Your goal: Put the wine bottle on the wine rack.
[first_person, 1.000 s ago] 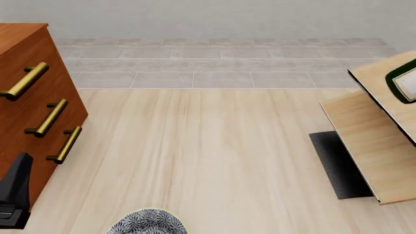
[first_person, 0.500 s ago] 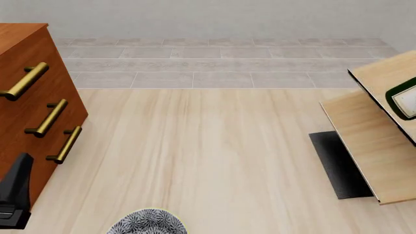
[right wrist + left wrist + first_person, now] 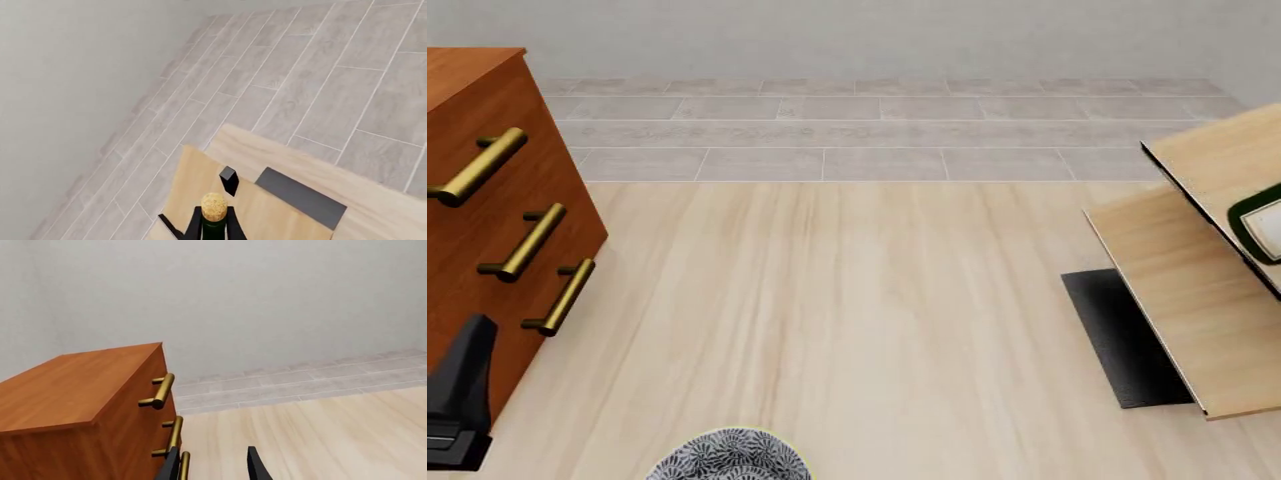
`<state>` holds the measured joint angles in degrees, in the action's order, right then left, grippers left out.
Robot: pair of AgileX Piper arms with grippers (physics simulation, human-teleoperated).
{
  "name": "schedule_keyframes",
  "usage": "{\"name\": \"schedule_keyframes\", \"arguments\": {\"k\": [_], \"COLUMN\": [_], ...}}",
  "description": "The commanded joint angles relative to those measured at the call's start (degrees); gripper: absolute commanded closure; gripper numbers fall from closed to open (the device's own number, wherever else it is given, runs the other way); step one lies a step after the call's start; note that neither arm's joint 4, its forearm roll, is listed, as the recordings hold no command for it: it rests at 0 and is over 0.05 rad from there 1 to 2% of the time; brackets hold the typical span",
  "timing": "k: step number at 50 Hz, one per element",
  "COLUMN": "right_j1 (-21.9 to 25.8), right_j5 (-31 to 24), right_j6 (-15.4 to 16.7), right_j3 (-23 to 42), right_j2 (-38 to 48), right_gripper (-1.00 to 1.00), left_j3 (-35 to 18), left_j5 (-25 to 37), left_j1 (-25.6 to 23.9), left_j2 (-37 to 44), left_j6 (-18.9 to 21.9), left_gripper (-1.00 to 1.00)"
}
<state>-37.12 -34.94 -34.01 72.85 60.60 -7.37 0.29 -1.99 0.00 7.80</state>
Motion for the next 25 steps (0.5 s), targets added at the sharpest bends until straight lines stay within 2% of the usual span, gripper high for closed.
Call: {"name": "schedule_keyframes", "arguments": {"k": [1,25], "right_j1": [-1.35,-3.07], "right_j5": [1.75,5.04], "right_j6": [-0.14,0.24], "right_j3": [-1.66,-5.71], "right_j2": [-0.05,1.25], "right_gripper": [1.00,1.00], "left_j3": [0.22,0.50], "left_j5": [-0.08,-0.36], "left_j1": [-0.14,0.09], "left_j2": [0.00,0.00], "left_j6": [0.06,0.21], "left_gripper": [-1.00,-1.00]}}
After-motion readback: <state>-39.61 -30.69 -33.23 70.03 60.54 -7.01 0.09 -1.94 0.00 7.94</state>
